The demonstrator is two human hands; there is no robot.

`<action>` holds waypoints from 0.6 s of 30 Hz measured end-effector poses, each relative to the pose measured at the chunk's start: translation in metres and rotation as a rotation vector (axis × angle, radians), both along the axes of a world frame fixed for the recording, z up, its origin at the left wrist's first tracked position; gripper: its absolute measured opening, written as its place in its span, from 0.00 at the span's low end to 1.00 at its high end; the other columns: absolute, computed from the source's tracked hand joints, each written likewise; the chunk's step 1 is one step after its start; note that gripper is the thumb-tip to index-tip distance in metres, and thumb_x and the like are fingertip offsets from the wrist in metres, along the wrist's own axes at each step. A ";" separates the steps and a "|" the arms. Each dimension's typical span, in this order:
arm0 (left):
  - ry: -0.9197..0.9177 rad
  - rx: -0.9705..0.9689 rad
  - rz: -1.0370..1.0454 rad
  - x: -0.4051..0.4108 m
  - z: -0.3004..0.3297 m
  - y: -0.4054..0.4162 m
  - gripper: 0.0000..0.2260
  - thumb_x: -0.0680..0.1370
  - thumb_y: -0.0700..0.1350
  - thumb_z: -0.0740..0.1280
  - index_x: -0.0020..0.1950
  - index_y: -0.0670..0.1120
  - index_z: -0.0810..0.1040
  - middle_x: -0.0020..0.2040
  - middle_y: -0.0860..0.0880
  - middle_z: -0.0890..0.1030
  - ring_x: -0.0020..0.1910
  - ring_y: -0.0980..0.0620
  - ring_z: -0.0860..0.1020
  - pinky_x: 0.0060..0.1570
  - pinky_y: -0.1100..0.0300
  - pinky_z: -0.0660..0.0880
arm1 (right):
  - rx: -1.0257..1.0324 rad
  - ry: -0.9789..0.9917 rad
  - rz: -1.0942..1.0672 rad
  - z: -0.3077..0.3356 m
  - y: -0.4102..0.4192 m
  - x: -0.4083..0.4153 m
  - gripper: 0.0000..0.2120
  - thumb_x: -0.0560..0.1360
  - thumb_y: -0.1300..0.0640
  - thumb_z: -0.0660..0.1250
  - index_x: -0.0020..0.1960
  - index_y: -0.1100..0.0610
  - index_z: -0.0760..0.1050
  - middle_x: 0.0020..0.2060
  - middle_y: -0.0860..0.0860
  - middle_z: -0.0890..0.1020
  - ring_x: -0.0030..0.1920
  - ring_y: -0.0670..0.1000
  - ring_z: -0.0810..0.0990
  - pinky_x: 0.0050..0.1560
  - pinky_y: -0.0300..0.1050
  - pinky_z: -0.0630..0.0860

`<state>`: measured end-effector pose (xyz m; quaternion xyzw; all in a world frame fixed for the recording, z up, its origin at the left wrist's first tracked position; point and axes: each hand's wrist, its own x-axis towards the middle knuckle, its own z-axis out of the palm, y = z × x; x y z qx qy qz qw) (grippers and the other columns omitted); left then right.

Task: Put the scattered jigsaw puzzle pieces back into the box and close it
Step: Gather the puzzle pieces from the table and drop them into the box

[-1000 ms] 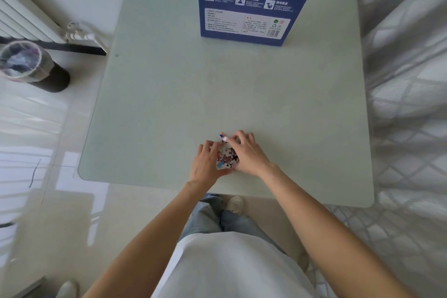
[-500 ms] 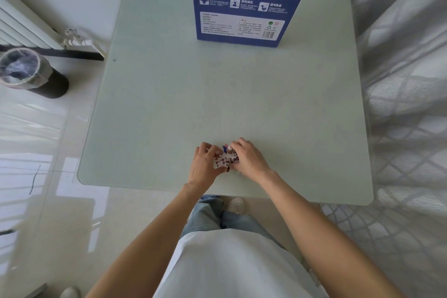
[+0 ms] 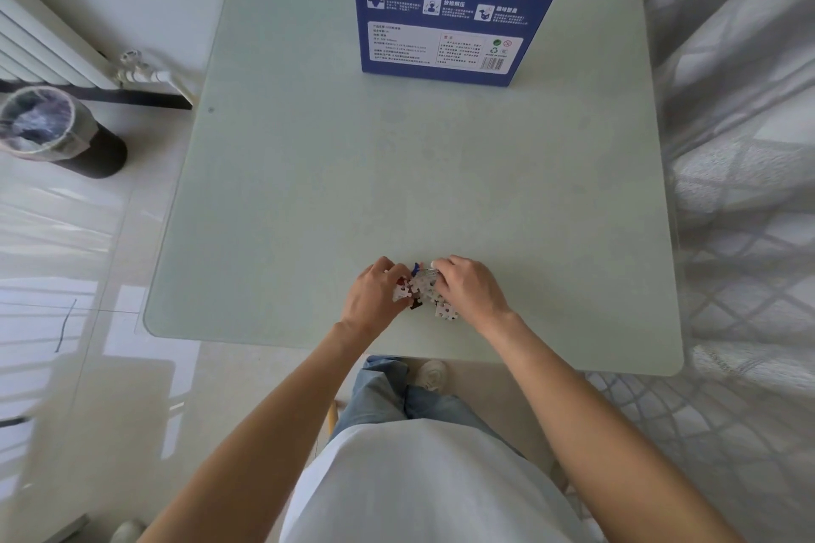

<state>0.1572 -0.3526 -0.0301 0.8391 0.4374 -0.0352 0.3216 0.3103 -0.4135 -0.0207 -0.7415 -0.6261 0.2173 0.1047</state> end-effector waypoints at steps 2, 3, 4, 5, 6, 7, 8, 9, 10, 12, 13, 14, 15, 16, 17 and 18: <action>0.006 -0.041 0.012 0.001 0.001 0.003 0.18 0.72 0.47 0.72 0.60 0.45 0.76 0.55 0.45 0.76 0.49 0.46 0.77 0.48 0.61 0.71 | 0.017 0.069 -0.105 0.000 0.000 0.006 0.04 0.72 0.67 0.66 0.44 0.64 0.79 0.33 0.57 0.81 0.31 0.55 0.78 0.32 0.41 0.71; 0.007 -0.064 0.025 0.003 0.001 0.005 0.19 0.71 0.47 0.73 0.60 0.45 0.75 0.55 0.45 0.76 0.49 0.46 0.77 0.48 0.61 0.71 | 0.018 0.105 -0.163 0.000 0.000 0.009 0.04 0.73 0.66 0.65 0.44 0.64 0.79 0.33 0.56 0.81 0.31 0.54 0.77 0.32 0.41 0.70; 0.012 -0.086 0.038 0.004 0.001 0.006 0.20 0.71 0.46 0.73 0.61 0.45 0.75 0.55 0.45 0.76 0.49 0.46 0.77 0.48 0.61 0.70 | 0.014 0.135 -0.211 0.001 0.000 0.011 0.04 0.73 0.65 0.65 0.42 0.63 0.78 0.32 0.56 0.81 0.30 0.54 0.76 0.31 0.43 0.69; 0.020 -0.106 0.049 0.006 0.001 0.008 0.20 0.71 0.46 0.74 0.61 0.44 0.74 0.55 0.44 0.76 0.50 0.46 0.77 0.48 0.62 0.70 | 0.007 0.154 -0.249 0.002 -0.001 0.013 0.05 0.73 0.64 0.64 0.41 0.63 0.78 0.30 0.56 0.80 0.30 0.55 0.75 0.31 0.45 0.70; 0.033 -0.126 0.054 0.008 0.001 0.009 0.21 0.71 0.45 0.74 0.61 0.44 0.74 0.54 0.44 0.76 0.50 0.46 0.77 0.48 0.62 0.70 | -0.002 0.167 -0.276 0.002 -0.003 0.016 0.05 0.73 0.64 0.64 0.40 0.63 0.77 0.29 0.56 0.79 0.29 0.56 0.75 0.31 0.46 0.69; 0.044 -0.141 0.054 0.009 0.000 0.010 0.21 0.71 0.45 0.74 0.61 0.44 0.73 0.54 0.44 0.77 0.50 0.47 0.77 0.49 0.62 0.71 | -0.011 0.187 -0.301 0.002 -0.004 0.018 0.05 0.73 0.64 0.64 0.40 0.63 0.76 0.28 0.57 0.78 0.30 0.57 0.76 0.31 0.46 0.69; 0.052 -0.151 0.054 0.011 -0.001 0.010 0.21 0.71 0.45 0.74 0.61 0.44 0.73 0.54 0.44 0.77 0.50 0.47 0.77 0.49 0.61 0.71 | -0.020 0.208 -0.327 0.002 -0.006 0.021 0.05 0.73 0.63 0.64 0.41 0.63 0.76 0.28 0.57 0.79 0.30 0.57 0.77 0.31 0.46 0.70; 0.058 -0.156 0.055 0.011 -0.002 0.010 0.21 0.71 0.45 0.74 0.61 0.44 0.72 0.53 0.44 0.78 0.50 0.47 0.77 0.49 0.60 0.72 | -0.030 0.231 -0.354 0.001 -0.008 0.023 0.04 0.74 0.63 0.65 0.43 0.63 0.77 0.30 0.56 0.80 0.32 0.57 0.78 0.33 0.46 0.72; 0.061 -0.155 0.057 0.011 -0.003 0.009 0.21 0.71 0.45 0.74 0.60 0.44 0.73 0.53 0.44 0.78 0.49 0.47 0.77 0.49 0.60 0.73 | -0.037 0.247 -0.375 0.001 -0.009 0.025 0.04 0.74 0.63 0.65 0.45 0.63 0.77 0.31 0.56 0.80 0.32 0.57 0.78 0.34 0.46 0.72; 0.059 -0.148 0.057 0.010 -0.004 0.008 0.19 0.71 0.45 0.74 0.59 0.44 0.74 0.53 0.45 0.77 0.49 0.48 0.77 0.48 0.61 0.72 | -0.046 0.262 -0.395 0.001 -0.011 0.027 0.05 0.75 0.62 0.65 0.49 0.62 0.77 0.34 0.56 0.80 0.35 0.56 0.79 0.37 0.45 0.74; 0.054 -0.144 0.054 0.010 -0.004 0.008 0.18 0.71 0.45 0.74 0.58 0.44 0.75 0.53 0.45 0.76 0.48 0.48 0.77 0.46 0.62 0.71 | -0.049 0.267 -0.405 0.001 -0.012 0.027 0.08 0.75 0.62 0.65 0.53 0.61 0.77 0.37 0.56 0.82 0.37 0.56 0.80 0.40 0.46 0.75; 0.052 -0.138 0.046 0.009 -0.004 0.008 0.16 0.71 0.45 0.73 0.57 0.44 0.76 0.53 0.45 0.76 0.47 0.48 0.77 0.45 0.63 0.70 | -0.051 0.275 -0.414 0.002 -0.012 0.027 0.10 0.75 0.61 0.65 0.56 0.61 0.76 0.40 0.56 0.82 0.39 0.56 0.81 0.42 0.46 0.76; 0.048 -0.133 0.038 0.008 -0.003 0.008 0.15 0.71 0.45 0.73 0.56 0.44 0.77 0.53 0.46 0.76 0.46 0.48 0.76 0.44 0.63 0.70 | -0.053 0.281 -0.420 0.003 -0.013 0.028 0.11 0.75 0.61 0.65 0.58 0.60 0.76 0.43 0.56 0.82 0.41 0.55 0.81 0.44 0.46 0.77; 0.044 -0.130 0.033 0.007 -0.003 0.008 0.14 0.72 0.45 0.73 0.55 0.44 0.77 0.52 0.46 0.76 0.45 0.49 0.75 0.44 0.63 0.69 | -0.053 0.286 -0.422 0.003 -0.013 0.028 0.12 0.75 0.61 0.65 0.59 0.59 0.75 0.44 0.56 0.82 0.41 0.55 0.81 0.45 0.47 0.77; 0.037 -0.126 0.029 0.006 -0.003 0.008 0.14 0.71 0.45 0.73 0.54 0.44 0.77 0.52 0.46 0.76 0.43 0.50 0.74 0.43 0.63 0.69 | -0.055 0.289 -0.420 0.005 -0.013 0.029 0.12 0.76 0.61 0.65 0.58 0.59 0.75 0.43 0.56 0.82 0.41 0.55 0.81 0.45 0.47 0.78; 0.032 -0.122 0.027 0.005 -0.003 0.008 0.13 0.71 0.45 0.73 0.54 0.44 0.78 0.51 0.46 0.76 0.42 0.51 0.73 0.43 0.63 0.69 | -0.058 0.288 -0.414 0.006 -0.013 0.029 0.11 0.76 0.61 0.65 0.58 0.59 0.75 0.43 0.56 0.82 0.41 0.55 0.81 0.44 0.48 0.78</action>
